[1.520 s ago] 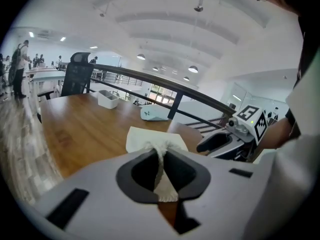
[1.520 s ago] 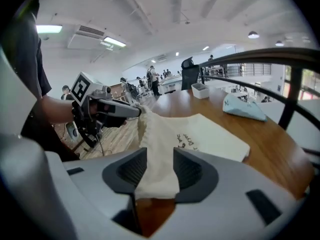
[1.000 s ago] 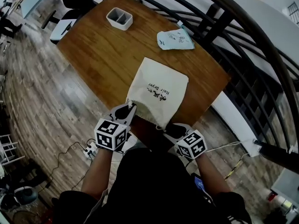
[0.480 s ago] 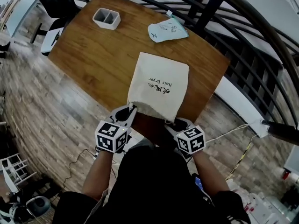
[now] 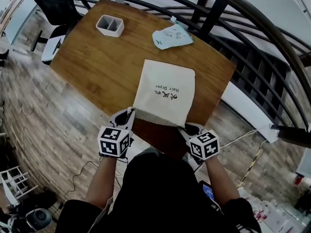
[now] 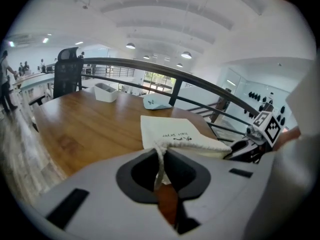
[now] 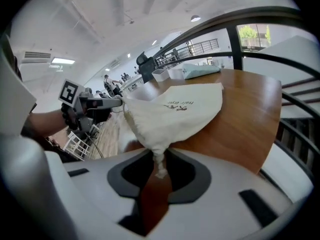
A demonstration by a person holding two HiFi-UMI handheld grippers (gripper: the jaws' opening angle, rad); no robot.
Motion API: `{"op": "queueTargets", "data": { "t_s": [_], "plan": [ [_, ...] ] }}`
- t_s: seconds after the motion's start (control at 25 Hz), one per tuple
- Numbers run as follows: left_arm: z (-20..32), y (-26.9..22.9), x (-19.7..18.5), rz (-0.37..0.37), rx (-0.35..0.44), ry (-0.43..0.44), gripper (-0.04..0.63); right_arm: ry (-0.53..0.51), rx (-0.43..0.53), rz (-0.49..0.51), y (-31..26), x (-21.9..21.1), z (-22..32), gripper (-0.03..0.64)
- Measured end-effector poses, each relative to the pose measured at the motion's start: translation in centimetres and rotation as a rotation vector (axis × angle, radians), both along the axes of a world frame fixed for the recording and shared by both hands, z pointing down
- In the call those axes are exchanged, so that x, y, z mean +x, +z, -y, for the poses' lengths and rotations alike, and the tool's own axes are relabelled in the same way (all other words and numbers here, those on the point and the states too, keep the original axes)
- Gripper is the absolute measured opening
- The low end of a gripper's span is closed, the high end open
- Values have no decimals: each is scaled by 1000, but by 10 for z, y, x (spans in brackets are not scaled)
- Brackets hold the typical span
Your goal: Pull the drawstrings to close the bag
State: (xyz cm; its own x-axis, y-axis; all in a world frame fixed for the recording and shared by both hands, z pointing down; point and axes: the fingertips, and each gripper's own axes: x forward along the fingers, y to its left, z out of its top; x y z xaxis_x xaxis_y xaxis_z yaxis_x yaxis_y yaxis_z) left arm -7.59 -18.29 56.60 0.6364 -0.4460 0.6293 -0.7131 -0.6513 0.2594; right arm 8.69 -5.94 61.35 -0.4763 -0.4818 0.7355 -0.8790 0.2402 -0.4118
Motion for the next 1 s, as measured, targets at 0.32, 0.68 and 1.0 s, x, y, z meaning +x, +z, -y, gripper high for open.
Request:
{"op": "queueTargets", "data": {
  "t_s": [0.32,0.68,1.0],
  "plan": [
    [18,4,-17,56,34,-109,28,-121,87,-42,-31,15,15,66],
    [11,5,-39,116,51,-183,20,-244,180,-30,-57,39,41,48],
    [21,3,-62,93,36,-321,12,-346,236,46,-73,47,52,41]
  ]
}}
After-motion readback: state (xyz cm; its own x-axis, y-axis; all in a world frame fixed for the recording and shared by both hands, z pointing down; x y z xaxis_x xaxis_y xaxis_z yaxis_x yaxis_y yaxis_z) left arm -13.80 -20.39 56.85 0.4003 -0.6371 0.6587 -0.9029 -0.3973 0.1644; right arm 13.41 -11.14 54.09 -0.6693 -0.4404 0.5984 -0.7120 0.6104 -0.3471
